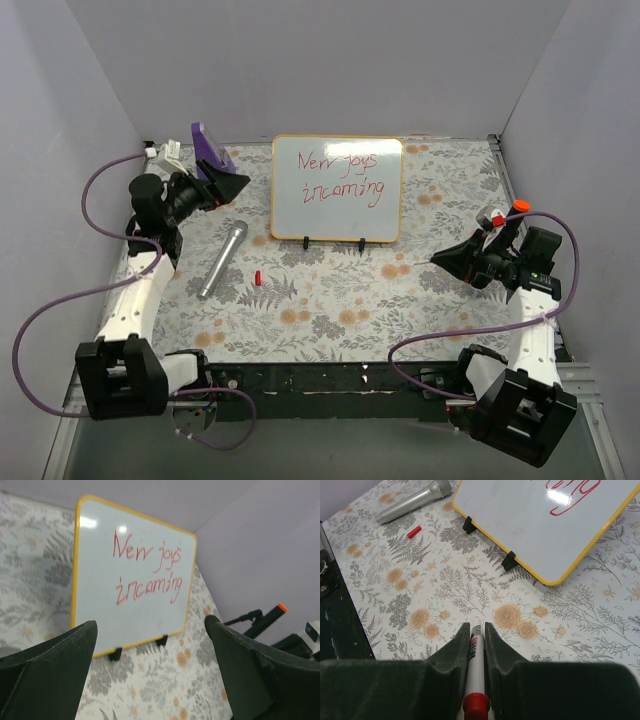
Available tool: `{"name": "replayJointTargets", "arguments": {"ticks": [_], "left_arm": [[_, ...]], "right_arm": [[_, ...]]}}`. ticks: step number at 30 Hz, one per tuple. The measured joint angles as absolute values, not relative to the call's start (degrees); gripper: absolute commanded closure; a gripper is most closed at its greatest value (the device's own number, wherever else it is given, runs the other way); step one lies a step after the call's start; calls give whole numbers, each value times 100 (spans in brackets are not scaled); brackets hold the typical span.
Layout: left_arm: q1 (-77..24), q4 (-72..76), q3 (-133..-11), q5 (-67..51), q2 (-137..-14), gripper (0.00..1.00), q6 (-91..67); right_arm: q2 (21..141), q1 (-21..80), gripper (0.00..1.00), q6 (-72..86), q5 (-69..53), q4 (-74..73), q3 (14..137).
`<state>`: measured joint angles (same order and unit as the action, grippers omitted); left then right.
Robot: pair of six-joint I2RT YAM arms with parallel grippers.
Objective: Write a sentence on the whiteboard
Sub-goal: Pick up the pen cap from the center of the board.
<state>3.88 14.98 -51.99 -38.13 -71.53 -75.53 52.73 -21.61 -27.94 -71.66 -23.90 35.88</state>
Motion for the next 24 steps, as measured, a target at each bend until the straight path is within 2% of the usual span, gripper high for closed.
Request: {"name": "replayJointTargets", "arguments": {"ticks": [6, 11, 18, 22, 24], "left_arm": [[388, 126, -4228, -4032, -5900, 2, -7693], [255, -836, -3787, -3874, -5655, 7, -7942], [-891, -2150, -4016, -2567, -6007, 6, -7710], [-1671, -2700, -4530, -1697, -6893, 16, -7585], [-2010, -2893, -4705, -1291, -7312, 24, -7535]], "right_arm": [[5070, -2161, 99, -2818, -7091, -2410, 3588], [4947, -2161, 99, -2832, -7054, -2412, 3590], [4939, -2161, 99, -2832, -7043, -2416, 3590], [4939, -2161, 99, -2834, -7041, -2425, 3590], [4939, -2161, 99, -2836, -7035, -2432, 3590]]}}
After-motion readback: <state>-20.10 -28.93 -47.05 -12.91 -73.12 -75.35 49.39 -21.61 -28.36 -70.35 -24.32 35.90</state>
